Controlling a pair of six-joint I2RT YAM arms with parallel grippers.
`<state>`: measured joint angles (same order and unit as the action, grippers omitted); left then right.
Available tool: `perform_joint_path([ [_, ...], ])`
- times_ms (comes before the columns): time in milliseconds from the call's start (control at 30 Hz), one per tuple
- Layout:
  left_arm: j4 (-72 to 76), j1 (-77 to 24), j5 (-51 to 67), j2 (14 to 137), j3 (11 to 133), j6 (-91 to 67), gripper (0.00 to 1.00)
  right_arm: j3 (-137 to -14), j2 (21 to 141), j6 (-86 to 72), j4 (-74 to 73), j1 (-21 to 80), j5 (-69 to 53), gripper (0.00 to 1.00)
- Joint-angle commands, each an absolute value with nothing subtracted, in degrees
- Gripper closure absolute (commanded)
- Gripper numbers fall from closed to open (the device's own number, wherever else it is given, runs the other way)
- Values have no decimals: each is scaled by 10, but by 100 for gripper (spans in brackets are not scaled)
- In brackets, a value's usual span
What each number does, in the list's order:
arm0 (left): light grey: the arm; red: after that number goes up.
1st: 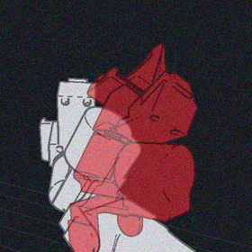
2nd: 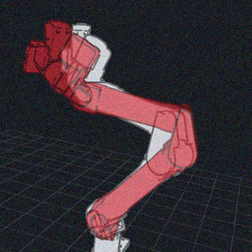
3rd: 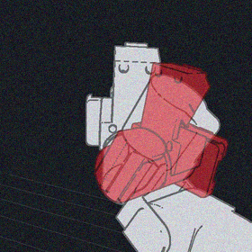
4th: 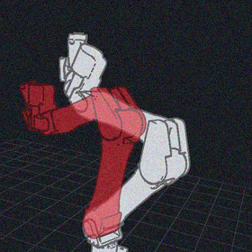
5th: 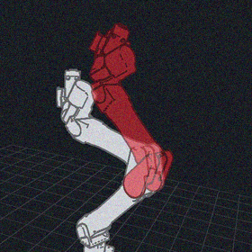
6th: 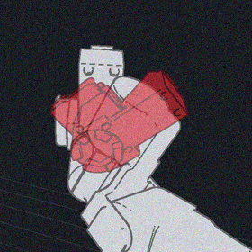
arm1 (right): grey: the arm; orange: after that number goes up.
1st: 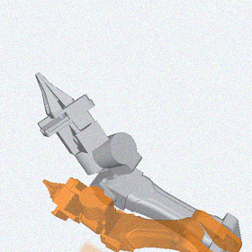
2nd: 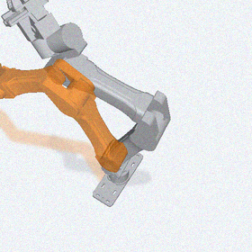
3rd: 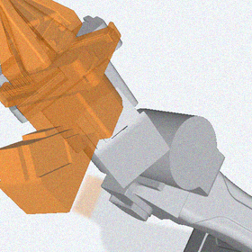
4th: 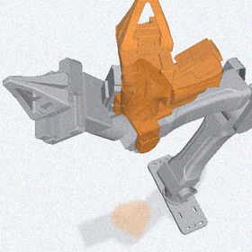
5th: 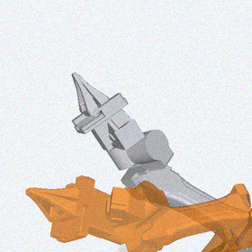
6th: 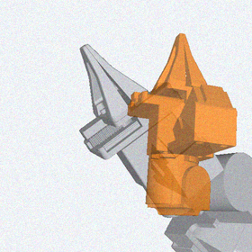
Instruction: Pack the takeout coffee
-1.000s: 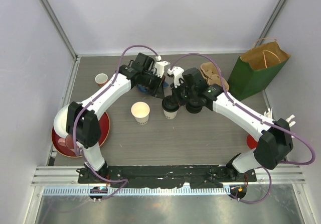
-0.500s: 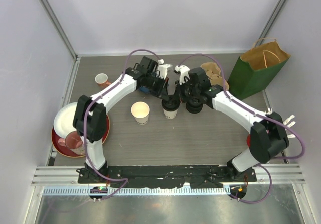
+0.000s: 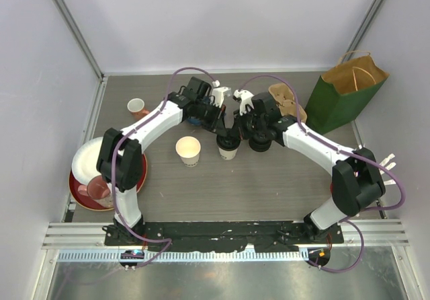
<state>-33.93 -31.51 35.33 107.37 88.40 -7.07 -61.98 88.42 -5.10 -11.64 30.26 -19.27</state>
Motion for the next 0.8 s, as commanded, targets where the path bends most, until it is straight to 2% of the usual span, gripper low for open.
perform_joint_path([
  [0, -378, -318, 361, 1042, 921, -57, 100, -668, 849, -56, -149, 305, -207, 90],
  [33, -381, -317, 361, 1041, 930, -55, 97, -674, 847, -59, -151, 305, -208, 84],
  [133, -388, -317, 364, 1037, 939, -54, 90, -693, 835, -69, -151, 305, -210, 74],
  [233, -382, -314, 364, 1033, 934, -66, 86, -702, 824, -96, -159, 297, -200, 72],
  [467, -332, -280, 339, 1010, 874, -128, 89, -619, 801, -199, -155, 228, -214, 67],
  [633, -322, -278, 354, 1022, 853, -142, 78, -578, 810, -235, -127, 225, -245, 64],
  [767, -317, -278, 367, 1045, 846, -153, 76, -569, 824, -240, -116, 224, -253, 64],
])
